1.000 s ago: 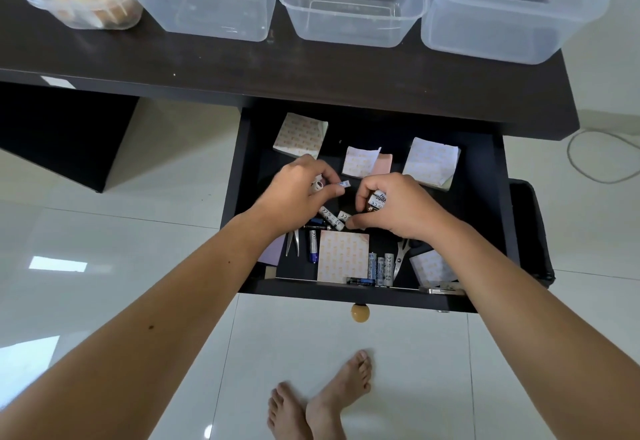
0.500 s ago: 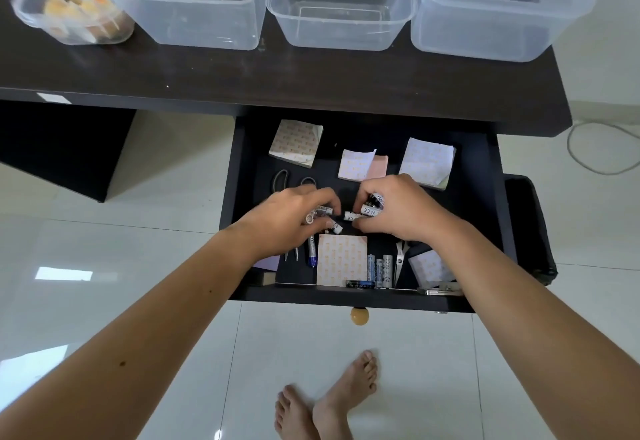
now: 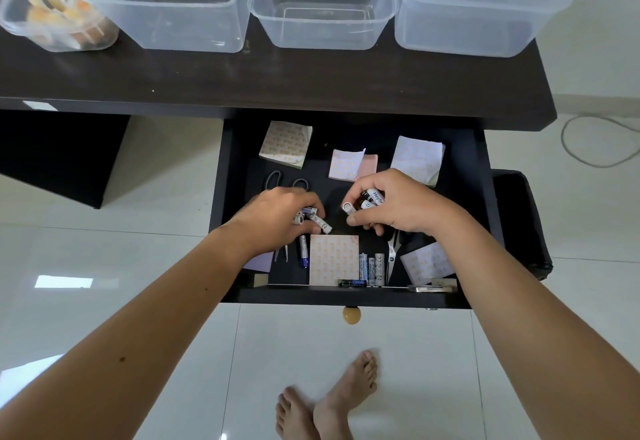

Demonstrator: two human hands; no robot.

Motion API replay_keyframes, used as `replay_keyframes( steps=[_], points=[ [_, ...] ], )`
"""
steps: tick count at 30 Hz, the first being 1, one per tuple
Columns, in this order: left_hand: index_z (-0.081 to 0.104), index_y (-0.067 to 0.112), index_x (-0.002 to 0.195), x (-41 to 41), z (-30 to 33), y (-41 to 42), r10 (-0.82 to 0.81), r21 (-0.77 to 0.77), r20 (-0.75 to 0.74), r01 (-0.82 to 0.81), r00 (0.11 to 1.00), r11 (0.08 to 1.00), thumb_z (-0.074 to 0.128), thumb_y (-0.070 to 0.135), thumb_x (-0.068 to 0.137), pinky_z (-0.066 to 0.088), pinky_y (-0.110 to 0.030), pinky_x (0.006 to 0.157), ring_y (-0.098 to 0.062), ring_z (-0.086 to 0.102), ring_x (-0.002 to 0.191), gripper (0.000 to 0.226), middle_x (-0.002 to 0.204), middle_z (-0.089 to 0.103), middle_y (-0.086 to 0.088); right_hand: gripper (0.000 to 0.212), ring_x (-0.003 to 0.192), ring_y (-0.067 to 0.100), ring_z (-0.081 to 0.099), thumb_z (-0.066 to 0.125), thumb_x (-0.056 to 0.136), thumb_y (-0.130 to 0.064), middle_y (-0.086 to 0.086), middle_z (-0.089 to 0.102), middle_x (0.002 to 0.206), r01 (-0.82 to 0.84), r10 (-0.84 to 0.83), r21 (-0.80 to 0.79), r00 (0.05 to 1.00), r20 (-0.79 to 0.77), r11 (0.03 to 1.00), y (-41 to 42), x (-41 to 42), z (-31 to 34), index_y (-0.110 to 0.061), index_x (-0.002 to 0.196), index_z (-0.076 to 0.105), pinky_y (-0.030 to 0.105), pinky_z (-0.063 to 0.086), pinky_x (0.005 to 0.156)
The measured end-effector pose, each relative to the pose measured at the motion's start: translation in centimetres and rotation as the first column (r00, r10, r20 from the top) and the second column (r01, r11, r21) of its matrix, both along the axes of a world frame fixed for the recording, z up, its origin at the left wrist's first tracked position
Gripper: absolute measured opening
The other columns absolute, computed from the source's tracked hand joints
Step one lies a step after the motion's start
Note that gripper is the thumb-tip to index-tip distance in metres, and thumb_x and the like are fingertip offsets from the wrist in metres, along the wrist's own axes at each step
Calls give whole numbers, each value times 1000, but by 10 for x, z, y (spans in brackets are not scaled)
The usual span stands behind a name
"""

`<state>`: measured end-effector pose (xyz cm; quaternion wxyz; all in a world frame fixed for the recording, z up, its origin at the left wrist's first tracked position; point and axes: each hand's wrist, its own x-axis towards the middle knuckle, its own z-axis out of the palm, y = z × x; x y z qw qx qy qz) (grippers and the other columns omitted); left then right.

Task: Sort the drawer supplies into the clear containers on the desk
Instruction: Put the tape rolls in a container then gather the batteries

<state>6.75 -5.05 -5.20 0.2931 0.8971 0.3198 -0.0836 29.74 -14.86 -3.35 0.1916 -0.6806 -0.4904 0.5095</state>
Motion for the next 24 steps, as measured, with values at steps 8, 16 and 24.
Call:
replay_keyframes(
  steps=[8, 16, 24],
  points=[
    [67, 28, 114, -1, -1, -1, 66, -55, 96, -61, 993, 997, 66, 42, 101, 54, -39, 91, -18, 62, 104, 19, 114, 59, 6, 19, 72, 14, 71, 82, 93, -27, 9, 80, 94, 29, -27, 34, 998, -53, 999, 0, 2, -6, -31, 110, 74, 38, 60, 74],
    [59, 25, 108, -8, 24, -5, 304, -224, 319, -241, 898, 945, 64, 29, 104, 44, -21, 70, -7, 57, 75, 8, 92, 59, 9, 26, 85, 30, 79, 73, 98, -4, 17, 70, 113, 101, -115, -62, 954, -276, 993, 0, -6, -2, -16, 121, 72, 28, 59, 56],
    [63, 42, 140, -42, 60, 6, 234, -196, 388, -168, 891, 966, 60, 23, 107, 51, -9, 77, 8, 65, 91, 38, 117, 70, 22, 11, 52, 11, 56, 86, 89, -16, -6, 69, 73, -50, 48, -41, 998, -46, 998, 9, -29, -2, -21, 88, 76, 21, 39, 44]
  ],
)
